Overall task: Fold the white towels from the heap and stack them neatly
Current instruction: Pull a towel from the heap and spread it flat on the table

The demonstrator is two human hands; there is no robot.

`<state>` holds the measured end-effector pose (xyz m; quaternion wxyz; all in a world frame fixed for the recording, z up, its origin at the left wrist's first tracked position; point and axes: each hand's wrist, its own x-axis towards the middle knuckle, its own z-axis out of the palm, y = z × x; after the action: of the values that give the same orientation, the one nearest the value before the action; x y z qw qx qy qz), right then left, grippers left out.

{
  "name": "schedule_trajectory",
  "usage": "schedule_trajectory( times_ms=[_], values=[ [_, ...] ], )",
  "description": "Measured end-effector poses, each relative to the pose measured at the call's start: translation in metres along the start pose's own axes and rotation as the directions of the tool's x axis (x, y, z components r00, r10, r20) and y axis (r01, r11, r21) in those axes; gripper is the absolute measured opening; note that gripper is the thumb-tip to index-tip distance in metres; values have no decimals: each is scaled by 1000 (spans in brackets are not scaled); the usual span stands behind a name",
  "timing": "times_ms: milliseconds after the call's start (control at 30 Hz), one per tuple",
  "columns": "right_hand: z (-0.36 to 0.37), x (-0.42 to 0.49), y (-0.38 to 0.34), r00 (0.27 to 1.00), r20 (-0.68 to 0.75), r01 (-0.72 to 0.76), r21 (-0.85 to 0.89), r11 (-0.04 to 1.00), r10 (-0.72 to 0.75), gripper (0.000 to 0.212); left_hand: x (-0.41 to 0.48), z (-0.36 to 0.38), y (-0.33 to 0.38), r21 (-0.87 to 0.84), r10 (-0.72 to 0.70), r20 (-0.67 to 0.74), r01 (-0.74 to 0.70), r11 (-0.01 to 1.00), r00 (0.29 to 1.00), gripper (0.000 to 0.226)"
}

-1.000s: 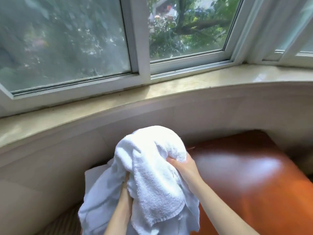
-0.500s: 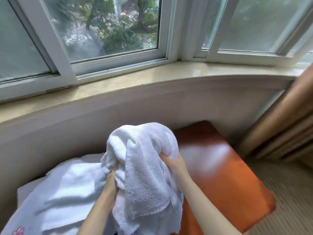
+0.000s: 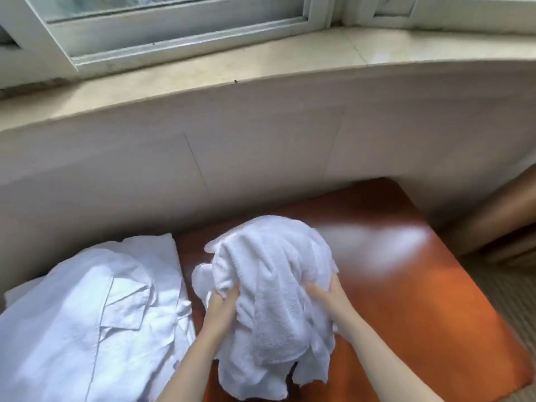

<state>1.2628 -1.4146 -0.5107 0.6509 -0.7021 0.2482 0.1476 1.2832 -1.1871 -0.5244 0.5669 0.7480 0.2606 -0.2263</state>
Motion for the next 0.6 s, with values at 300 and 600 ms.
schedule_trajectory(
  times_ms=[300,600],
  values=[
    [39,27,86,961,124,-219,-191,957,245,77,10,-20,-96,158,-166,144,143,977,976,65],
    [113,27,13,982,-91,-190,-440,878,167,52,-21,-153,-70,34,-49,-245,59,998,968,23]
  ],
)
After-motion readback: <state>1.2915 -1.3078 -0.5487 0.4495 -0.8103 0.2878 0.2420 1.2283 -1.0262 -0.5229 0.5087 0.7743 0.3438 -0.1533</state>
